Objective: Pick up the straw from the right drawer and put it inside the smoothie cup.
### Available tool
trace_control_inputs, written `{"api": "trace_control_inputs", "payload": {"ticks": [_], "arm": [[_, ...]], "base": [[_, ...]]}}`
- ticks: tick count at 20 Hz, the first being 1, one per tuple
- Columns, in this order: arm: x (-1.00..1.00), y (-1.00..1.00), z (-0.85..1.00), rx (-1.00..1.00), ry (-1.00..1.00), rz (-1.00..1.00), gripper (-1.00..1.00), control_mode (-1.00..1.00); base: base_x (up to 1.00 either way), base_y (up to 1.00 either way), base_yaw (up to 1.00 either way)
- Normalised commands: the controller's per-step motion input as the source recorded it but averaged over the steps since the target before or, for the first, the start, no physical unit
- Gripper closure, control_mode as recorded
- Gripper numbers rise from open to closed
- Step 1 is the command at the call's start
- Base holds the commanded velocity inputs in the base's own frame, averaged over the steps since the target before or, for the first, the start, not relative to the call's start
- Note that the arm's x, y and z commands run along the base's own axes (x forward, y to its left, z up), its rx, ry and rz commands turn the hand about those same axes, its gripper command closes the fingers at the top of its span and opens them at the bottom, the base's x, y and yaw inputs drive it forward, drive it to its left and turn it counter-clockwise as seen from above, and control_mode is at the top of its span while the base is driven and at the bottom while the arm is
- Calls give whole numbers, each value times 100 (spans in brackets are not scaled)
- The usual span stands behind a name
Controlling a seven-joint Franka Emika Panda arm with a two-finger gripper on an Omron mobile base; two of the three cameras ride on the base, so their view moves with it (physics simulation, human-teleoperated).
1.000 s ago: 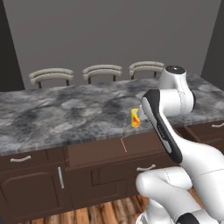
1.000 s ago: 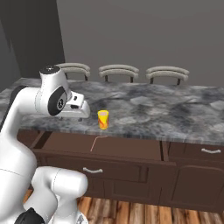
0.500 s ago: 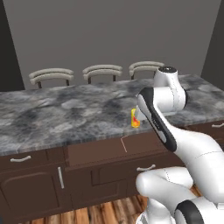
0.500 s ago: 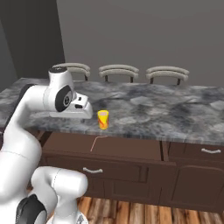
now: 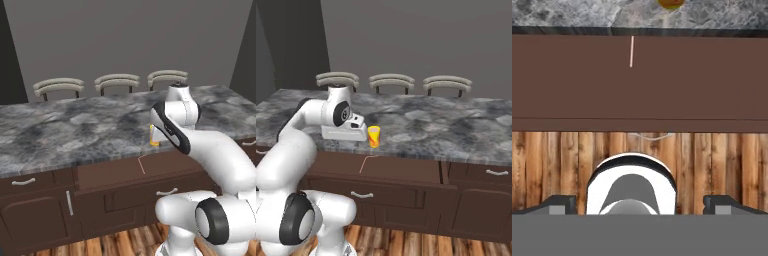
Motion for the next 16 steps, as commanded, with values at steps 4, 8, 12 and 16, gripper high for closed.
{"api": "trace_control_inputs", "payload": {"ticks": [4, 8, 12, 16], "arm": [[4, -9, -67, 0, 11, 0, -100, -100], [0, -10, -66, 0, 1, 0, -100, -100], [0, -3, -59, 0, 1, 1, -100, -100], [10, 0, -55, 0, 2, 1, -100, -100]], "base": [[0, 0, 0], [0, 0, 0], [0, 0, 0], [0, 0, 0]]}}
